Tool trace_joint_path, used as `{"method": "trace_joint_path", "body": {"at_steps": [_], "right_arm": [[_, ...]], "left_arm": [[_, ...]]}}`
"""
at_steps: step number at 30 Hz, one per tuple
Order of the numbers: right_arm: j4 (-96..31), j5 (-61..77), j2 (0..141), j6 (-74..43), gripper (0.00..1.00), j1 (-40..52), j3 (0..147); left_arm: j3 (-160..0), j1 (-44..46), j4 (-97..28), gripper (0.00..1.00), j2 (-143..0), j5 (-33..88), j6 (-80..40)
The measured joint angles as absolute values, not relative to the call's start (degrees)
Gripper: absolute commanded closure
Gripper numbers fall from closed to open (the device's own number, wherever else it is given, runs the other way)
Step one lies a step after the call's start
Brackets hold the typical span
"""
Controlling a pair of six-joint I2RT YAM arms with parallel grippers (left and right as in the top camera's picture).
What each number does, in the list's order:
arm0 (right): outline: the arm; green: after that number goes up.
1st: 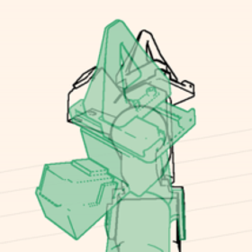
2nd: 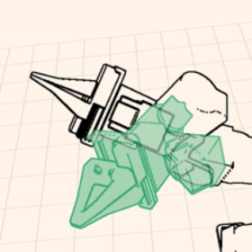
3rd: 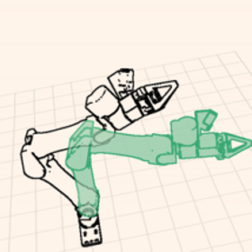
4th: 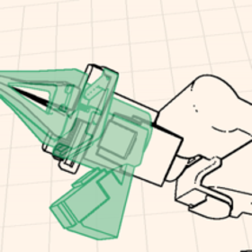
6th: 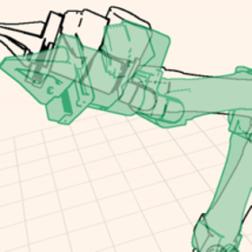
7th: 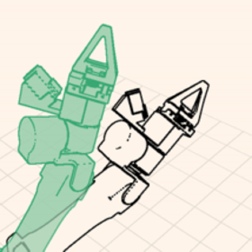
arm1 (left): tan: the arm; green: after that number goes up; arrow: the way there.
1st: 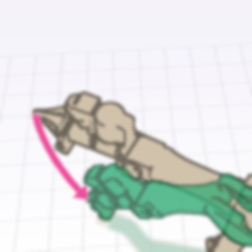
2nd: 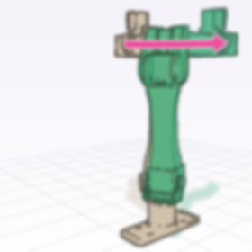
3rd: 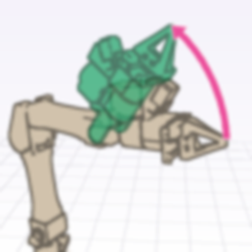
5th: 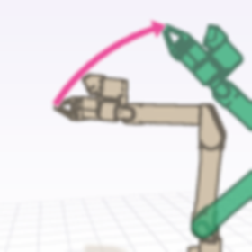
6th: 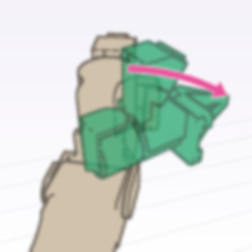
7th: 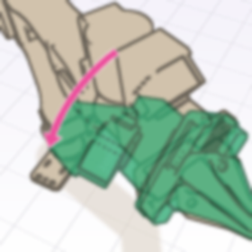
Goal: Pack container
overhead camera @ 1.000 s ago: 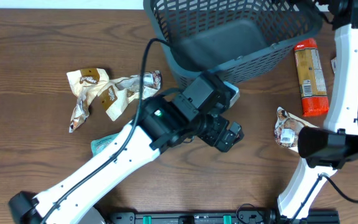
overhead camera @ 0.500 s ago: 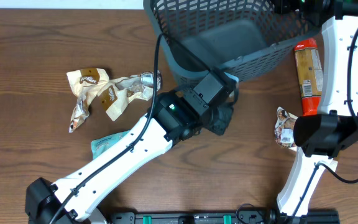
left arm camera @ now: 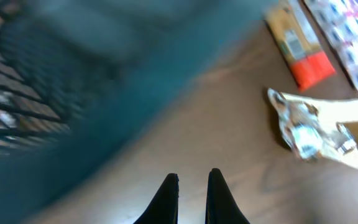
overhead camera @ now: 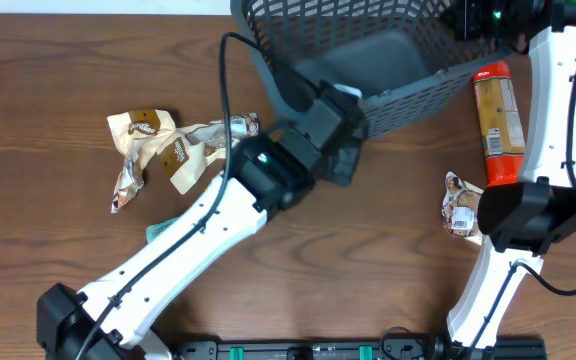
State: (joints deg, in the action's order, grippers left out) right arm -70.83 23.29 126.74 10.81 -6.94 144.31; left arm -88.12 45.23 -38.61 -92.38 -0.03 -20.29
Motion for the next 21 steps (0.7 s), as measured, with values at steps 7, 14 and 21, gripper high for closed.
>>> {"method": "trace_joint_path", "body": {"at_steps": [7, 14, 21], "right_arm": [[-73.76, 20.93, 126.74, 10.85, 0.98, -6.94, 144.31], [-76.09, 19.11, 126.74, 10.87, 0.99, -6.94, 144.31], [-80.09, 17.17, 126.74, 10.96, 0.99, -6.94, 144.31]], "left_arm": [[-88.12, 42.46, -38.65, 0.94, -92.38, -0.21, -18.96], [-88.12, 41.6, -38.41, 0.94, -92.38, -0.21, -18.04], [-88.12, 41.28, -36.99, 0.94, -92.38, -0.21, -17.1]]}}
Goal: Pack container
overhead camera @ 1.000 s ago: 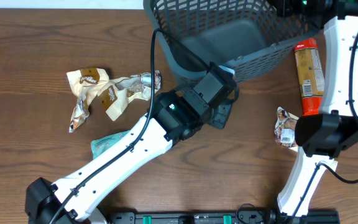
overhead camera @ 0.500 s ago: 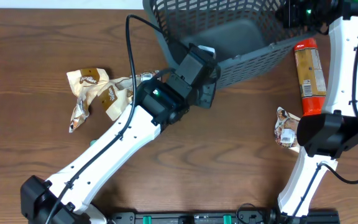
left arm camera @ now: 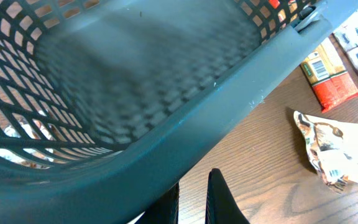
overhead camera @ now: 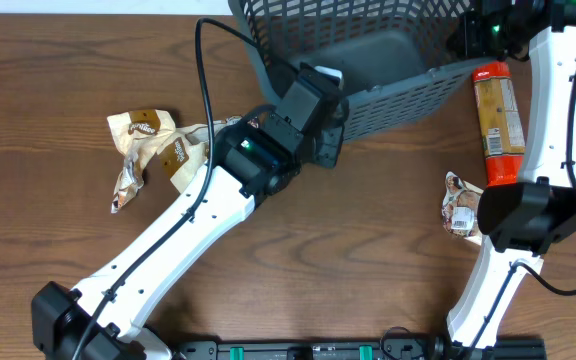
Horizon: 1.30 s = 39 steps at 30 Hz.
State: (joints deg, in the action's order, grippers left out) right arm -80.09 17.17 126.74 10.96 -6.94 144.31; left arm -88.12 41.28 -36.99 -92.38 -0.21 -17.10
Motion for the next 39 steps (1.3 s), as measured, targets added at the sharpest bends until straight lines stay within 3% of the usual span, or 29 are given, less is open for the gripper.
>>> {"method": "trace_joint_path", "body": {"at_steps": [31, 36, 39], "right_arm": [[-89.03, 15.86, 126.65, 10.94, 0.99, -6.0, 144.38], [-88.9, 15.77, 126.65, 10.94, 0.98, -5.28, 144.38], [-88.66, 15.86, 126.65, 10.94, 0.99, -4.8, 144.38]], "left_arm": [[-88.12, 34.7, -35.73, 0.92, -92.38, -0.25, -14.17], [-88.12, 34.7, -35.73, 0.83, -92.38, -0.23, -13.28], [-88.12, 34.7, -35.73, 0.69, -92.38, -0.25, -12.91]]}}
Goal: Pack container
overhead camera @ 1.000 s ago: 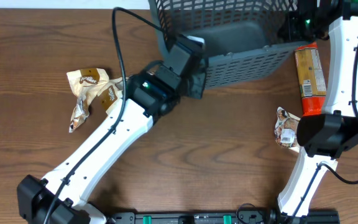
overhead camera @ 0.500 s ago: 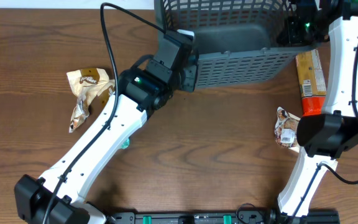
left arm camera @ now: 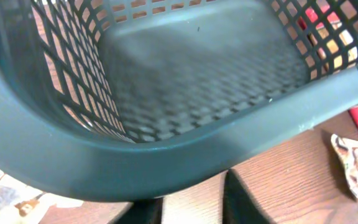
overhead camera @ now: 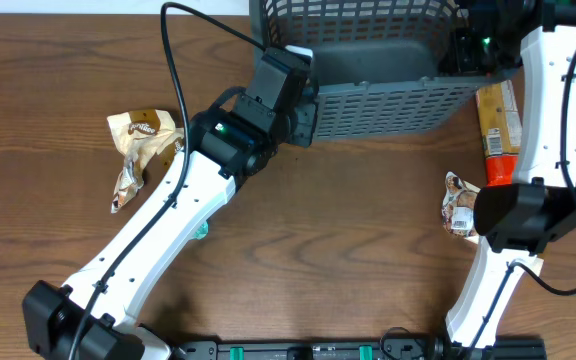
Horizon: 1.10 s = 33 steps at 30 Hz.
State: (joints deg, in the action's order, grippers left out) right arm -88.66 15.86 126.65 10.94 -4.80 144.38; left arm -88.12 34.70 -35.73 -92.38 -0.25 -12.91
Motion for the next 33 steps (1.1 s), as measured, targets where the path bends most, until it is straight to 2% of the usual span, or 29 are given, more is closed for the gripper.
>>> {"method": "trace_joint_path", "body": {"at_steps": [3, 7, 8, 9, 13, 14, 21, 23, 25, 28, 33], "right_arm": [[-87.79, 16.71, 126.65, 10.92, 0.84, -4.12, 144.38], [-86.59, 17.28, 126.65, 10.57, 0.39, -3.4, 144.38], [-86.17, 17.39, 126.65, 10.39, 0.18, -3.29, 144.38], [-85.71, 17.52, 126.65, 10.5, 0.12, -3.07, 144.38], [-83.53, 17.58, 126.32, 10.76, 0.07, -2.39, 144.38], [-82.94, 17.58, 126.06, 10.72, 0.01, -2.2, 144.38], [-79.57, 18.5, 120.03, 10.76, 0.01, -1.65, 144.38], [-79.44, 18.63, 116.99, 10.76, 0.01, -1.65, 144.38], [-79.57, 18.68, 113.23, 10.76, 0.01, -1.67, 144.38], [-80.93, 18.76, 107.0, 11.46, 0.01, -1.98, 144.38], [-82.02, 14.81, 96.57, 13.45, 0.01, -4.93, 144.51]], "left_arm": [[-88.12, 34.7, -35.7, 0.57, -92.38, -0.32, -12.25], [-88.12, 34.7, -35.7, 0.51, -92.38, -0.4, -11.38], [-88.12, 34.7, -35.7, 0.49, -92.38, -0.43, -11.11], [-88.12, 34.7, -35.73, 0.48, -92.38, -0.43, -10.79], [-88.12, 34.7, -35.77, 0.47, -92.27, -0.43, -10.44], [-88.12, 34.7, -35.81, 0.44, -92.23, -0.43, -10.41], [-88.09, 35.03, -38.37, 0.32, -88.09, -0.43, -9.5], [-88.09, 35.48, -39.97, 0.24, -85.86, -0.43, -9.13], [-88.09, 36.12, -41.91, 0.23, -83.02, -0.43, -8.91], [-88.09, 36.62, -45.3, 0.04, -78.54, -0.4, -8.54], [-88.09, 36.58, -51.09, 0.01, -71.33, -3.86, -8.95]]}}
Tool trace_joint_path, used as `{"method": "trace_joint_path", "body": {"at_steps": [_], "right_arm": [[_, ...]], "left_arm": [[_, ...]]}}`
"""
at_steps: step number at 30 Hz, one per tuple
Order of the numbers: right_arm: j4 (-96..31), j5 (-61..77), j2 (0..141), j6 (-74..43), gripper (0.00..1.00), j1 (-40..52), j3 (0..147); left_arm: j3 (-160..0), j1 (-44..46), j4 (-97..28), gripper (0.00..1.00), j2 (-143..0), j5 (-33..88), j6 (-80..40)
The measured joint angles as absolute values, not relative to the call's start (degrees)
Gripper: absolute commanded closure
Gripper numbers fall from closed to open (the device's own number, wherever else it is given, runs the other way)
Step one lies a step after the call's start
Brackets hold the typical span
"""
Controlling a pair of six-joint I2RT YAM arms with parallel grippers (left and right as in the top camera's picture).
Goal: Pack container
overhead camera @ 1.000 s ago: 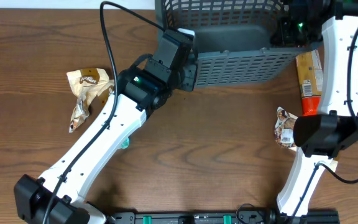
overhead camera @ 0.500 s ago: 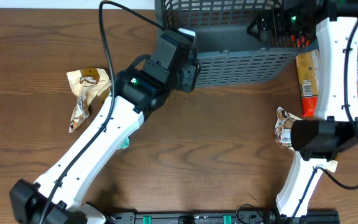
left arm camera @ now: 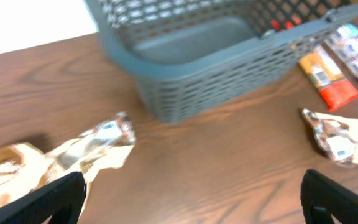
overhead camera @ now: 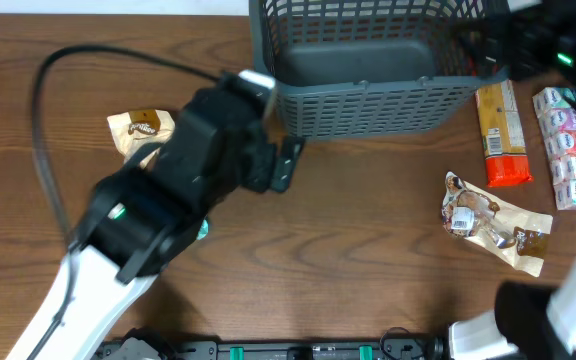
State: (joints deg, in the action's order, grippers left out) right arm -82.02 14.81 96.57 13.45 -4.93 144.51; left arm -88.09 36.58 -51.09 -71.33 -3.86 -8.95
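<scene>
The grey mesh basket [overhead camera: 368,60] stands upright at the table's far edge, with nothing showing inside it [left arm camera: 210,50]. My left gripper [left arm camera: 188,202] is open wide above the bare wood in front of the basket's left corner, holding nothing; in the overhead view it [overhead camera: 283,165] is blurred. A crumpled tan snack bag [left arm camera: 73,155] lies to its left. My right gripper [overhead camera: 488,45] is a dark blur by the basket's right end, and how its jaws stand does not show.
To the right of the basket lie an orange and yellow packet [overhead camera: 496,130], tissue packs [overhead camera: 568,150] and a second snack bag [overhead camera: 493,222]. A tan bag [overhead camera: 138,130] shows beside my left arm. A small teal thing [overhead camera: 201,230] peeks out under that arm.
My left gripper, then shut at the basket's near rim by its left corner, is now open wide and back from the basket. The right arm has shifted rightwards, uncovering the snack bag.
The basket first stood skewed, with my left gripper shut just below its near wall. Then the fingers were at its rim. By 1.1 s ago the basket was square to the table's far edge. Now it stands there, free of my left gripper.
</scene>
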Motion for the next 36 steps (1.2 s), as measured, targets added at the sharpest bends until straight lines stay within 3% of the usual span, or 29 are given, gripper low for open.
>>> {"method": "trace_joint_path", "body": {"at_steps": [6, 13, 25, 36], "right_arm": [[-84.86, 2.72, 89.21, 12.53, 0.01, -13.91, 145.38], [-84.66, -2.13, 90.3, 13.54, 0.01, -24.27, 141.08], [-81.97, 11.38, 101.93, 34.89, 0.01, -34.59, 119.46], [-75.94, 7.73, 115.7, 37.26, 0.01, -36.47, 118.63]], "left_arm": [[-88.09, 36.53, -54.24, 0.01, -66.5, -14.28, -8.95], [-88.09, 36.53, -55.68, 0.01, -65.98, -23.16, -8.95], [-88.09, 36.53, -61.91, 0.01, -66.0, -25.93, -8.93], [-88.09, 36.53, -63.68, 0.01, -66.0, -25.93, -8.93]]}}
